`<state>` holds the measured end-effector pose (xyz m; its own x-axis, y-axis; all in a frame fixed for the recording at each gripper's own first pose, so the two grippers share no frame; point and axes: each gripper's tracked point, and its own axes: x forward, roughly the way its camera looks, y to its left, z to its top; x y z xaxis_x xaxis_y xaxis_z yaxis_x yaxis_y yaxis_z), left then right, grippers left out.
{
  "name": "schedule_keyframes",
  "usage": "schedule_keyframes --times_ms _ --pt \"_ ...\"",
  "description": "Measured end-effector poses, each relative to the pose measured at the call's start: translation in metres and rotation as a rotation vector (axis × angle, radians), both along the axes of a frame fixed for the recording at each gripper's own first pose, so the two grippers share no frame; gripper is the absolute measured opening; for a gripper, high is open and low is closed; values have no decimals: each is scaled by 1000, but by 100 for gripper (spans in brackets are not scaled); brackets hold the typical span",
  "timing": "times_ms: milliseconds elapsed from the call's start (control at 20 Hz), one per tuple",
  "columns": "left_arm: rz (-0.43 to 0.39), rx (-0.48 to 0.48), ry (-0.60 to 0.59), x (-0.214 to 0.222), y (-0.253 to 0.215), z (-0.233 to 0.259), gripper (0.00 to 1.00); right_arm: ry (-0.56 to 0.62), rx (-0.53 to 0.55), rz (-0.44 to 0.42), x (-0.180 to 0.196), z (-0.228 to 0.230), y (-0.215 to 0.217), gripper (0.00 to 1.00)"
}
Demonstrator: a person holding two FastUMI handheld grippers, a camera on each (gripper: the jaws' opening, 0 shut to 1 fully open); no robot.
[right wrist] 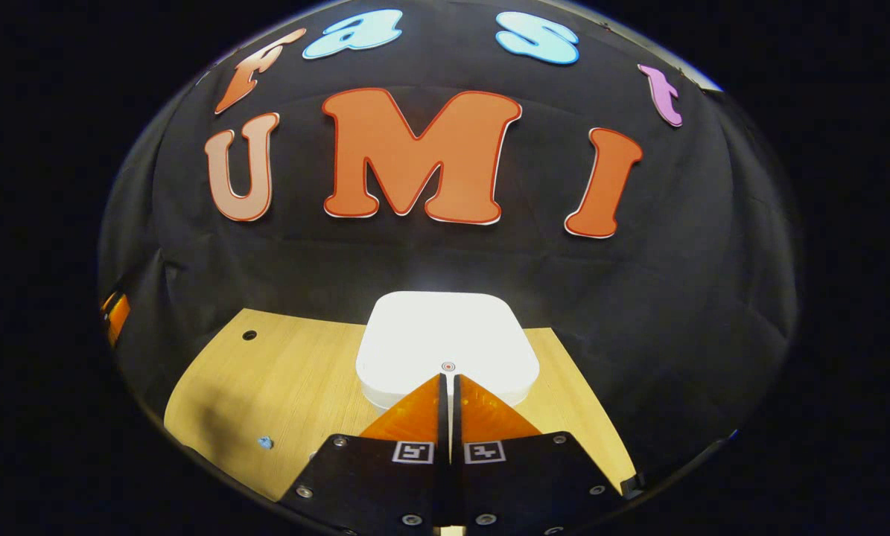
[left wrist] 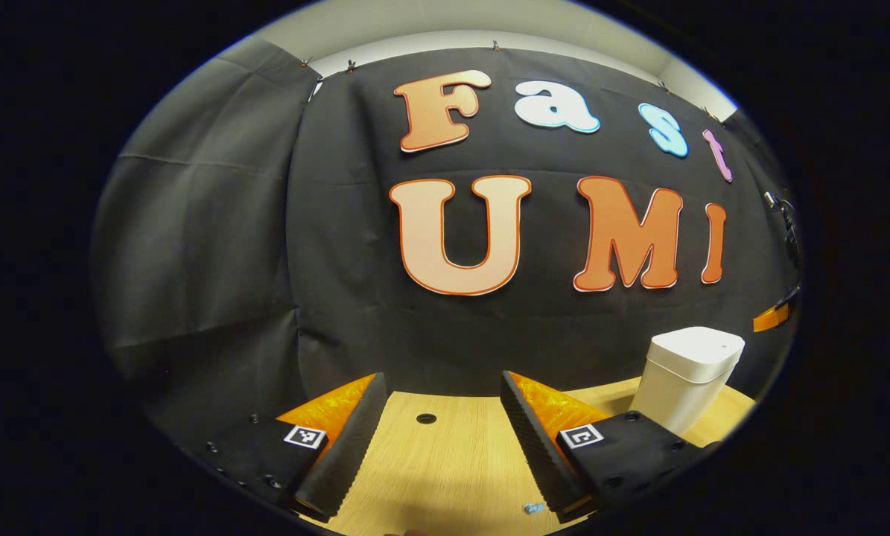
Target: Press the lid of the desktop garbage bin to open it, pick up the crumpled paper on the desktop and throw it into the bin, then pick up the pop can on the desktop and drop it into the bin, and finally close the garbage bin lid.
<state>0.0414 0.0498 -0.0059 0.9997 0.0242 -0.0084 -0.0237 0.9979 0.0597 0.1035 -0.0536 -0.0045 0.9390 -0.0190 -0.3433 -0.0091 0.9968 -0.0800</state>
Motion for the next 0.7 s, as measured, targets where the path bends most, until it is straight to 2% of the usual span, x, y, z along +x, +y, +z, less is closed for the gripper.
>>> schedule_keyframes --times_ms 300,550,600,700 --pt "39 20 0 -3 17 1 98 81 -54 15 52 -18 -8 0" --pt "69 16 9 -7 31 -2 98 141 -60 32 62 -35 -6 1" --pt "74 19 8 -8 33 -2 96 151 -58 34 62 -37 -5 1" --pt "80 22 13 -7 37 -3 98 161 -66 35 66 -40 -3 1"
